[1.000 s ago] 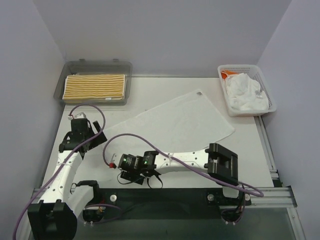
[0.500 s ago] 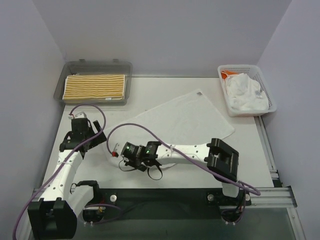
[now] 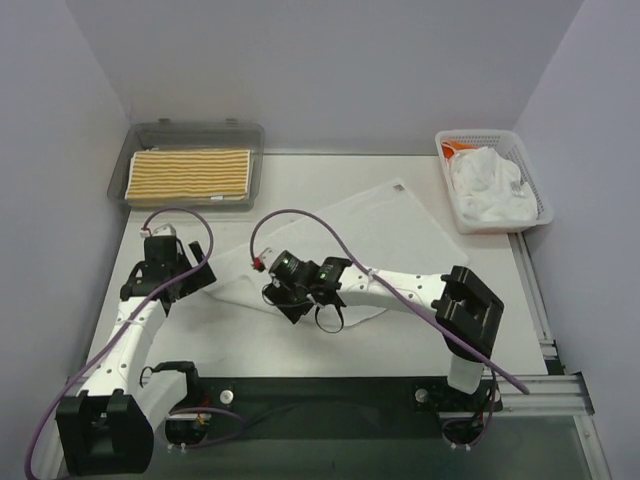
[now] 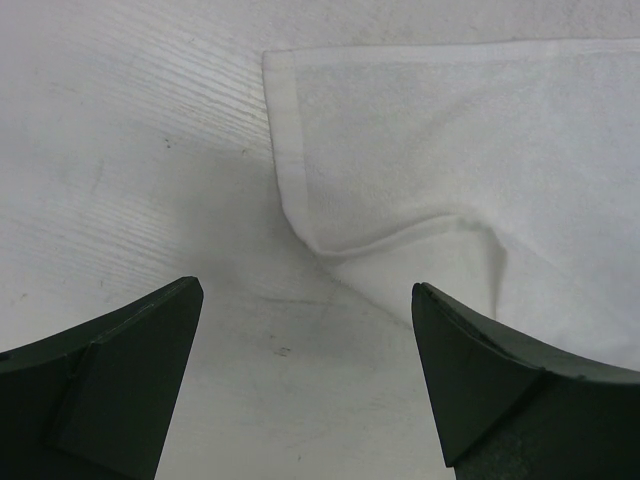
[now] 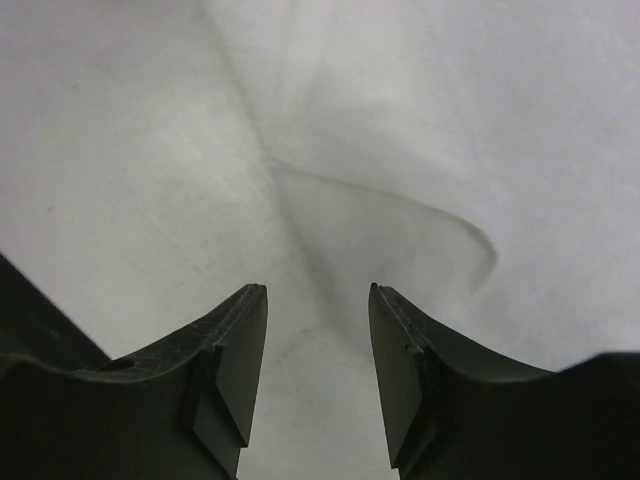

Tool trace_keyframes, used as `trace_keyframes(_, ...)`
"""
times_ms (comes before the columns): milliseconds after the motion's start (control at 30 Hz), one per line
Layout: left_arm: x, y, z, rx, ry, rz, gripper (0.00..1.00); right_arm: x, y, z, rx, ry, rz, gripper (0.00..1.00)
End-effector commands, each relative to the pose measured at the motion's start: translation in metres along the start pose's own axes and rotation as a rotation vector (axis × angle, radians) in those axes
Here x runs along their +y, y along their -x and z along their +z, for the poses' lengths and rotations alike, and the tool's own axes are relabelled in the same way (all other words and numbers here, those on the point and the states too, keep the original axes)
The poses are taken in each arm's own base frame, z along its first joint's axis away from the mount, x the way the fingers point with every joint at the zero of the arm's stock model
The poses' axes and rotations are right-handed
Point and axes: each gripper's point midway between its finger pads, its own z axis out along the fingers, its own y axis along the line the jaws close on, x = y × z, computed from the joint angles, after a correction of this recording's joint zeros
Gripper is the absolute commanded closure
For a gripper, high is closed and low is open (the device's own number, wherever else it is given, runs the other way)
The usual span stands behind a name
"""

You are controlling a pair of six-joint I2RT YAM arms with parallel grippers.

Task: Fold and stack the towels
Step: Flatten out the crumpled towel

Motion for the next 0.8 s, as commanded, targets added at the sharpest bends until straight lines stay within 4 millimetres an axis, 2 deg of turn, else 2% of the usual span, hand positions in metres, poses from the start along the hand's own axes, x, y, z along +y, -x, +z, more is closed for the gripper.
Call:
trace_keyframes(0, -0.009, 0.015, 0.001, -0.043, -0.041, 0.003, 0.02, 0.022, 0.021, -0.035, -0.124, -0.058, -0.214, 0.55)
trace_keyframes(33, -0.009, 0.014, 0.001, -0.039, -0.038, 0.002, 0.03, 0.033, 0.021, -0.034, -0.128, -0.060, -0.280, 0.55)
trace_keyframes(100, -0.009, 0.014, 0.002, -0.036, -0.040, 0.004, 0.03, 0.036, 0.025, -0.031, -0.136, -0.091, -0.350, 0.55)
trace_keyframes(200, -0.009, 0.014, 0.002, -0.037, -0.037, 0.004, 0.03, 0.037, 0.029, -0.017, -0.136, -0.153, -0.450, 0.55)
trace_keyframes(300, -0.008, 0.013, 0.003, -0.034, -0.034, 0.004, 0.03, 0.035, 0.033, -0.005, -0.120, -0.192, -0.552, 0.47)
trace_keyframes(400, -0.007, 0.012, 0.004, -0.028, -0.029, 0.004, 0.02, 0.037, 0.035, 0.005, -0.115, -0.222, -0.647, 0.45)
trace_keyframes(567, -0.007, 0.011, 0.005, -0.022, -0.026, 0.009, 0.03, 0.033, 0.034, 0.020, -0.090, -0.263, -0.740, 0.45)
trace_keyframes(767, -0.006, 0.009, 0.008, -0.008, -0.020, 0.010, 0.03, 0.026, 0.046, 0.030, -0.121, -0.337, -0.776, 0.48)
